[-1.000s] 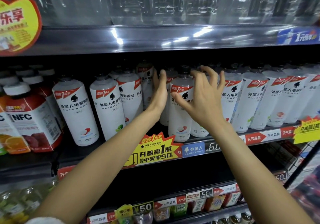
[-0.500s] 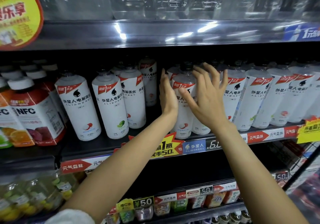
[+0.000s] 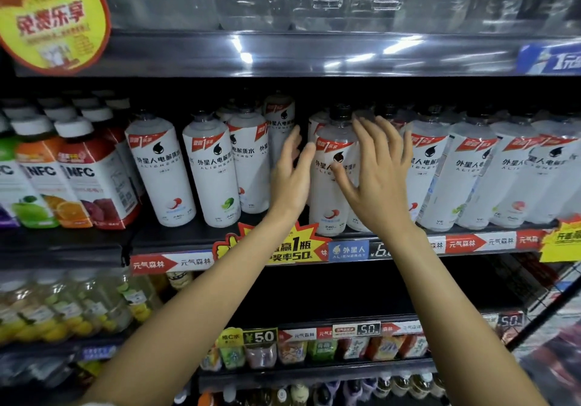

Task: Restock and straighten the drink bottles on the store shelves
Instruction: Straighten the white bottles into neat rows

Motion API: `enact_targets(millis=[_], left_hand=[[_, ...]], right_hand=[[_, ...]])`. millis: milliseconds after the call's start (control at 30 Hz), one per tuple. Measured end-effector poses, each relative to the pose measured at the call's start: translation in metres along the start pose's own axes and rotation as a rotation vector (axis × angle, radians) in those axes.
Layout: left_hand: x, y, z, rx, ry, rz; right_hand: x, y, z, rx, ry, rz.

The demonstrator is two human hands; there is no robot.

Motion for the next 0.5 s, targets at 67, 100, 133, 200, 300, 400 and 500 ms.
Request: enact_targets(millis=[67,100,133,200,300,400,500], left_hand=[[0.009,-0.024,-0.013,-0.015,0.108,0.122],[0.011,-0.036,-0.019,-0.003,0.177,0.213],[0.015,-0.05,-0.026,0.019,0.245,0.301],[0.017,-0.077,-0.035,0.072,0.377,0.443],[0.012,-0.116,-0.039,0.213,0.618,0.609],[-0.003,-0.152,-0.026,0.386,0.658,0.725],[-0.014,-0.177,-0.01,0.409,0.438,0.659]], right_hand=[[-0.005,-0.007,-0.004,0.037,-0.022,0.043],[-0.008,-0.011,-0.006,0.053,-0.043,0.078],[-0.014,-0.013,-0.008,0.053,-0.068,0.127],[-0.026,-0.016,-0.012,0.015,-0.1,0.216],[-0.048,-0.014,-0.018,-0.08,-0.124,0.325],[-0.068,-0.002,-0.023,-0.183,-0.061,0.415],[-0.09,0.018,-0.02,-0.342,0.112,0.531]])
Point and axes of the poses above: each hand's wrist, its own z-axis towards the middle knuckle, its own y-axis out of the palm, x = y × z, the point moved 1 cm from there along z, towards the middle knuckle, and after that the axes turned 8 degrees about x, right-handed, at the moved point
